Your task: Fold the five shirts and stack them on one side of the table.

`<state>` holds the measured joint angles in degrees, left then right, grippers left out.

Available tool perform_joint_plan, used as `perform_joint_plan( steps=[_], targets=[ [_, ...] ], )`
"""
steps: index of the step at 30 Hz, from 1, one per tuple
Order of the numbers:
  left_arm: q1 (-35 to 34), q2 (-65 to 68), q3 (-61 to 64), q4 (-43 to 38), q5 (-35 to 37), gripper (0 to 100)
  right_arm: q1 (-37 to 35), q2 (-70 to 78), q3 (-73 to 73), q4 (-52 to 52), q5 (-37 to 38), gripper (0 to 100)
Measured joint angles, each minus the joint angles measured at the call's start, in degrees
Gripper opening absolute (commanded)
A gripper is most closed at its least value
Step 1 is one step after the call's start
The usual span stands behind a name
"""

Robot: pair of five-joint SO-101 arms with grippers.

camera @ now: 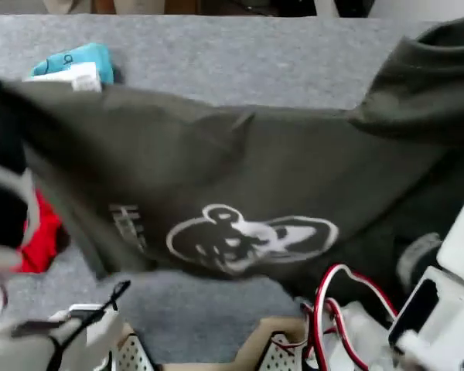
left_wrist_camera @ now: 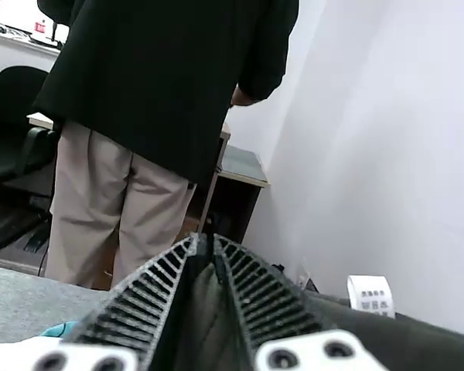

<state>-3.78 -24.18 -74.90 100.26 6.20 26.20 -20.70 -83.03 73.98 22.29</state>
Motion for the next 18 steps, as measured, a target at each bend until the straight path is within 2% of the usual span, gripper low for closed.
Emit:
perform_joint_plan(
  steps=[6,12,18],
  targets=[
    [0.0,-4.5,11.7,0.0,0.0,2,0.1,-3.9,8.8,-10.7,2.8,0.5],
    [0.0,-4.8,20.6,-0.4,0.0,2,0.1,-4.3,15.2,-12.4,2.8,0.5],
    [0.0,-4.7,36.0,-9.9,0.1,2,-1.3,-4.1,26.5,-12.7,2.8,0.5]
  ],
)
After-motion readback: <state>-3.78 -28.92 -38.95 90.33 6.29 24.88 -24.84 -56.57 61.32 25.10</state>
